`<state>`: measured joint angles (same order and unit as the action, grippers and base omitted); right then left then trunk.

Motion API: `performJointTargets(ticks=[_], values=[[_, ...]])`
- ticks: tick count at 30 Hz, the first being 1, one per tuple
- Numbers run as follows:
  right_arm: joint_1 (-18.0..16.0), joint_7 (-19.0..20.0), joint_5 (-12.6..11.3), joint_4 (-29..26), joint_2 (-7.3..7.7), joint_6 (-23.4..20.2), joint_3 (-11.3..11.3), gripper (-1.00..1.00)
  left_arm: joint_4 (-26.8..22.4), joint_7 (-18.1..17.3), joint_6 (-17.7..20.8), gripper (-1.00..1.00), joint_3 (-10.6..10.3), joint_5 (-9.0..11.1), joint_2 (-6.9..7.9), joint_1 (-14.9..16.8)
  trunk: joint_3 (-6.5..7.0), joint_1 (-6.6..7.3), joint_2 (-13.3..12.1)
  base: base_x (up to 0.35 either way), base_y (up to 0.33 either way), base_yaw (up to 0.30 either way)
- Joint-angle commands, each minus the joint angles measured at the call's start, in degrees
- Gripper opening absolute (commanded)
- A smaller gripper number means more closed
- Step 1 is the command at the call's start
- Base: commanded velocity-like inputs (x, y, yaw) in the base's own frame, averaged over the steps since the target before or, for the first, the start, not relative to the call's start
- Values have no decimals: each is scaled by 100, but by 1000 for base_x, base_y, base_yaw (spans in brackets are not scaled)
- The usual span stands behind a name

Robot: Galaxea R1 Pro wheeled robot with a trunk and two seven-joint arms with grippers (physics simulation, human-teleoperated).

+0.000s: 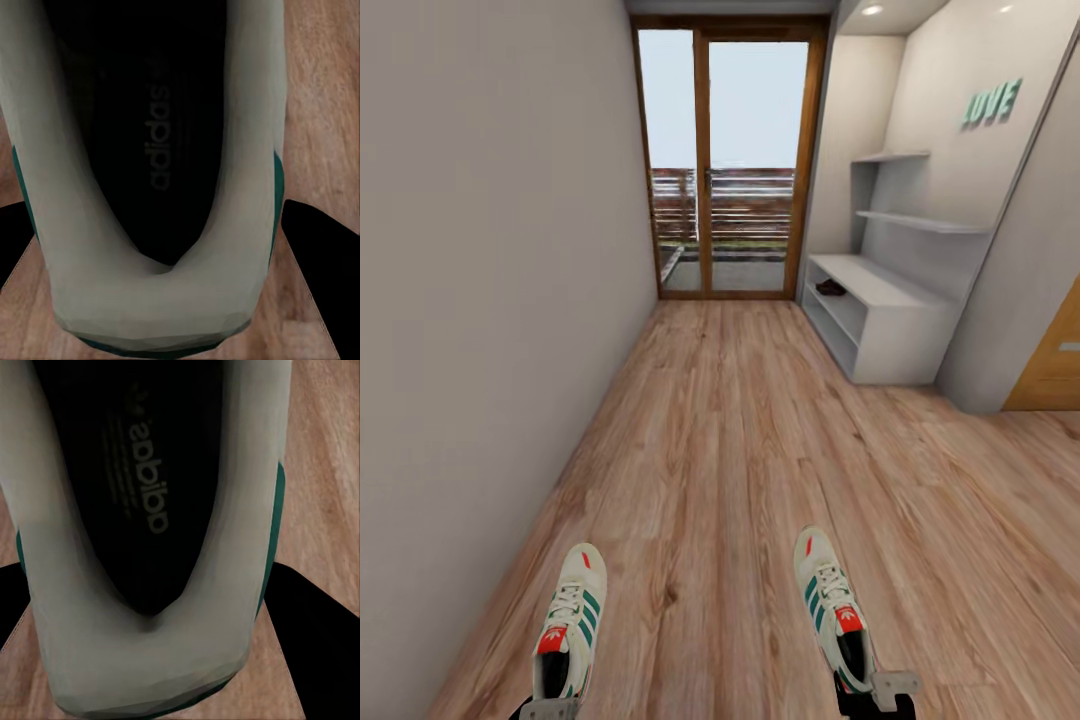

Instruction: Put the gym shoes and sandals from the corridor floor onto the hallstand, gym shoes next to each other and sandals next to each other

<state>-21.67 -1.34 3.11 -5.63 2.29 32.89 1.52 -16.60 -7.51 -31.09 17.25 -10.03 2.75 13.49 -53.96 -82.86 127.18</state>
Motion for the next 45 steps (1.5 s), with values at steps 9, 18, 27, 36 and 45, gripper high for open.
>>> performJointTargets(ticks=[9,18,27,36,45], values=[[-4,-15,32,-13,8,16,24,-100,7,-31,-21,-100,51,-52,-4,5,-5,-2,2,339,0,0],[-4,-8,41,-4,8,16,19,-100,4,-31,-28,-100,51,-52,-6,5,-5,-2,2,339,0,0],[-4,-9,49,1,8,16,14,-100,7,-31,-22,-100,51,-52,-11,5,-5,-2,2,339,0,0],[-4,-11,42,1,8,16,7,-100,3,-31,-28,-100,51,-52,-12,5,-5,-2,2,339,0,0],[-4,-13,40,1,8,16,6,-100,7,-31,-28,-100,51,-55,-12,5,-5,-2,2,339,0,0]])
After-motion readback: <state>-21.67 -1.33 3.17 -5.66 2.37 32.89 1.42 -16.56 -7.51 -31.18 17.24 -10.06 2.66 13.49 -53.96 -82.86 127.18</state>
